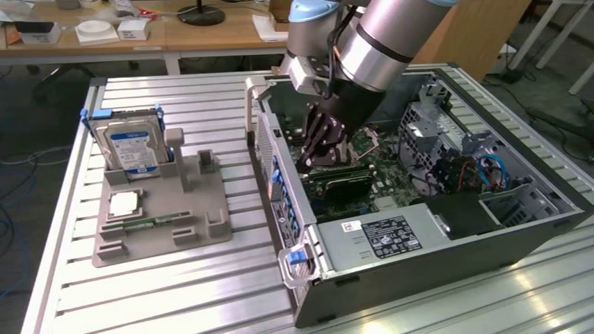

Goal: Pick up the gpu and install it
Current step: 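Press down on the gpu until it lock into place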

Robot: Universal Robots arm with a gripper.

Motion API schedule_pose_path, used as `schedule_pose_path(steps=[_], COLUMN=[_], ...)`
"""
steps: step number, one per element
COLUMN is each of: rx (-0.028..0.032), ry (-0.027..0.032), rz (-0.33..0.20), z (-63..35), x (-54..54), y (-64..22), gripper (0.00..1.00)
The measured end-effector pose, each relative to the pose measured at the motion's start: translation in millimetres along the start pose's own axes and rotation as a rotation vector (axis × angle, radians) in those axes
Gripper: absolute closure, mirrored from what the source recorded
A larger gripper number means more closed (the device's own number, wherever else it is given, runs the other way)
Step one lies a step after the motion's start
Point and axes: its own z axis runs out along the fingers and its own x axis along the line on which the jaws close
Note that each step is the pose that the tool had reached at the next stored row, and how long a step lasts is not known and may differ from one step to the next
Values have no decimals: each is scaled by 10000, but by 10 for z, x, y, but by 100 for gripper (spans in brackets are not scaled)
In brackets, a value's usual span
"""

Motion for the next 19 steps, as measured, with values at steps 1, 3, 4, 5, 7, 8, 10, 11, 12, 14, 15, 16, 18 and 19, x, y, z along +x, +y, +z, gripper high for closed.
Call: schedule_pose_path(steps=[1, 3, 4, 5, 7, 8, 10, 11, 12, 14, 15, 16, 18, 19], rx=[79, 249, 329, 409, 558, 629, 765, 817, 867, 970, 1023, 1071, 1080, 1080], ry=[23, 64, 85, 106, 141, 157, 180, 187, 195, 214, 222, 230, 230, 231], rz=[2, 5, 7, 10, 15, 17, 19, 19, 20, 21, 20, 24, 23, 22], z=[3, 12, 16, 20, 29, 33, 46, 53, 58, 63, 66, 69, 70, 69], x=[0, 0, 0, 0, 0, 0, 1, 1, 1, 2, 2, 2, 2, 2], y=[-1, -4, -5, -6, -10, -11, -15, -17, -19, -27, -33, -35, -36, -36], gripper=[90, 90, 90, 90, 90, 90, 90, 90, 90, 90, 90, 90, 90, 90])
